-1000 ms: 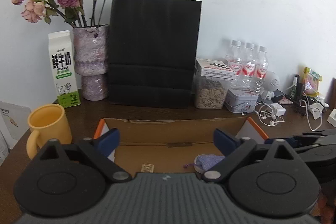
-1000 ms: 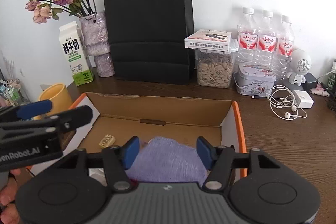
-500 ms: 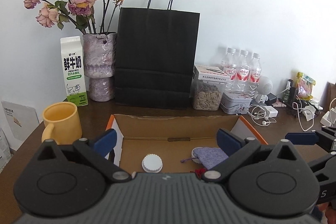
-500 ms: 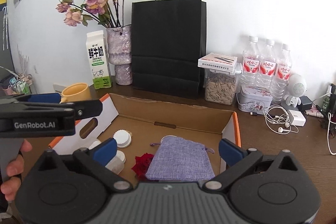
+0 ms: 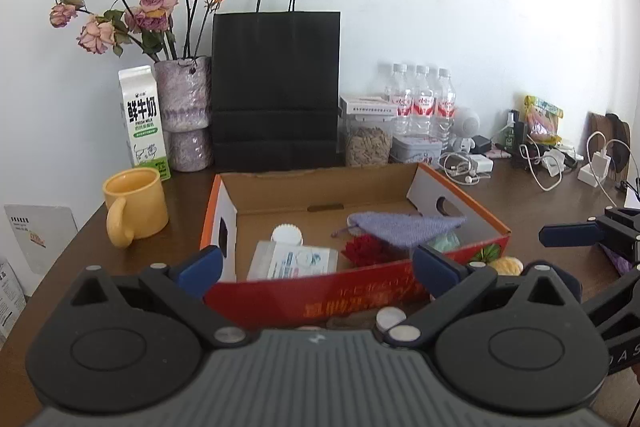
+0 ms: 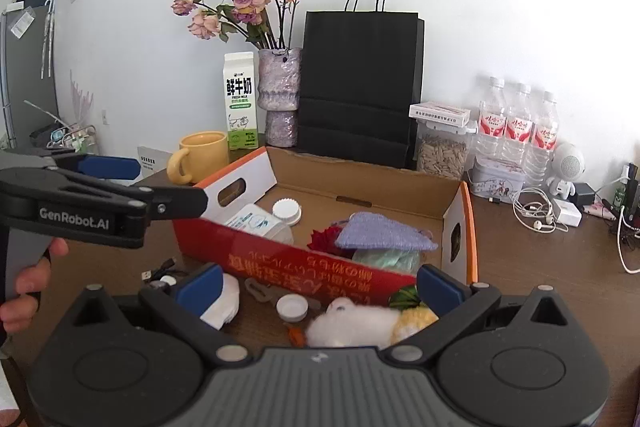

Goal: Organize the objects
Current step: 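Withdraw both open tools from the box back toward the pile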

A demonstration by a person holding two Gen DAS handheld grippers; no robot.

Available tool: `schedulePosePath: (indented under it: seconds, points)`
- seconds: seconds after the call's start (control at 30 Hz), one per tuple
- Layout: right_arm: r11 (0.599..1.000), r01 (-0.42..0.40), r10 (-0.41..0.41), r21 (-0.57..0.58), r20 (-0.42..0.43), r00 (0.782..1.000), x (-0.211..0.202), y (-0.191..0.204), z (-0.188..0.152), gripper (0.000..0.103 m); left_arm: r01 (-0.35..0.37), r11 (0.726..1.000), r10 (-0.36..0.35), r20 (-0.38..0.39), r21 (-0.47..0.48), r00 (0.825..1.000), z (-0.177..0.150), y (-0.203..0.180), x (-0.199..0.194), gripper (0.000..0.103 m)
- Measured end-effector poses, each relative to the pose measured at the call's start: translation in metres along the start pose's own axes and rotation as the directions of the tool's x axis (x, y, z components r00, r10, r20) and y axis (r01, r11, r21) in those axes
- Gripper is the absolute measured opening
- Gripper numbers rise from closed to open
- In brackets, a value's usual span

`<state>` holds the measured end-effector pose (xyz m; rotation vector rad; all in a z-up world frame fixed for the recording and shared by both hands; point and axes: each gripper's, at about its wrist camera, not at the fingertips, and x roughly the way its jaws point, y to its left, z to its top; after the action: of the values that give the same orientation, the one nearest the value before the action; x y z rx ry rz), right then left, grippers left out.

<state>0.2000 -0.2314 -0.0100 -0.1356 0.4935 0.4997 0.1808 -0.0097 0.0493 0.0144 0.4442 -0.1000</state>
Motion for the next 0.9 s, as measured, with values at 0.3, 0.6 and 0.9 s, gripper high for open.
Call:
schedulePosePath:
  seconds: [0.3,0.6,0.9]
  points:
    - [0.999,0.026,-0.025,0.022,-0.037,0.999,-0.028,0.016,-0.055,0.103,0.023,0.999,-0.026,-0.15,-0.023,0.988,-0.046,0.007,-0.027,0.103]
    - [0.999,0.032,-0.03,0.029,-0.068,0.997,-0.034,0.024,-0.083,0.103,0.058,0.998,-0.066,-0.281,-0.037,0.957,-0.071,-0.001,-0.021,0.103]
    - [0.999,0.024,-0.02,0.049,-0.071,0.997,-0.041,0.026,-0.091,0.103,0.075,0.997,-0.082,-0.334,-0.034,0.939,-0.074,-0.01,-0.018,0.103]
